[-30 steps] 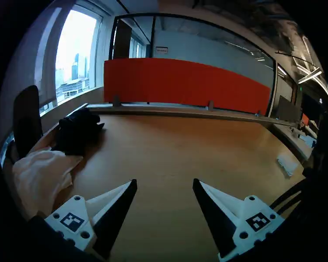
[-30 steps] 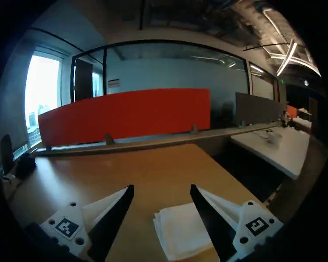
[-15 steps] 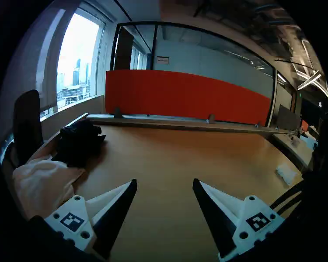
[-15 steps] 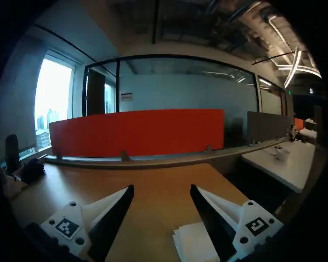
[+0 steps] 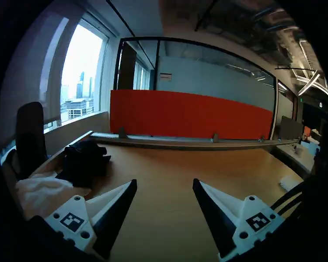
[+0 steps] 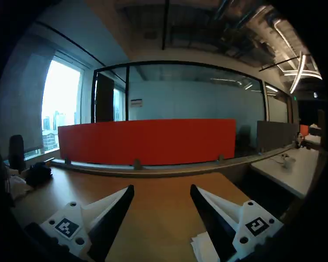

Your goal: Fold towel

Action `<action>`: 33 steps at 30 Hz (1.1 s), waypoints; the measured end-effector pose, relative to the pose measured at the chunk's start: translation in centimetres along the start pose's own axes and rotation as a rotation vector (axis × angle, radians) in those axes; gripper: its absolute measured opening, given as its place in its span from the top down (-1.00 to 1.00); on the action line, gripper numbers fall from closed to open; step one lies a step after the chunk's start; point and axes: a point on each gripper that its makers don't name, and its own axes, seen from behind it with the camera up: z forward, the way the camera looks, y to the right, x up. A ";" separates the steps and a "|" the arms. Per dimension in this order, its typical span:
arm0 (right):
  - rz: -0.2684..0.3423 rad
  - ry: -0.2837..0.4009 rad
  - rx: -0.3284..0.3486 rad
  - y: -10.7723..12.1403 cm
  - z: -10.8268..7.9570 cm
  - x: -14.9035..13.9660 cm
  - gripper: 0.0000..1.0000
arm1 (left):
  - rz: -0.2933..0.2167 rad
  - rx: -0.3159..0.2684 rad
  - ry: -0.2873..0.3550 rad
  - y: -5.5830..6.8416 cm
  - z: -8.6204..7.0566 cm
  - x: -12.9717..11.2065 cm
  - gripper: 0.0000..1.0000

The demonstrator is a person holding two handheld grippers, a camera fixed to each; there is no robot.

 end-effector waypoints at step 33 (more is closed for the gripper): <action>0.007 0.022 0.037 -8.4 -0.2 2.3 -0.99 | 0.052 0.083 0.206 -3.4 0.3 5.7 -0.89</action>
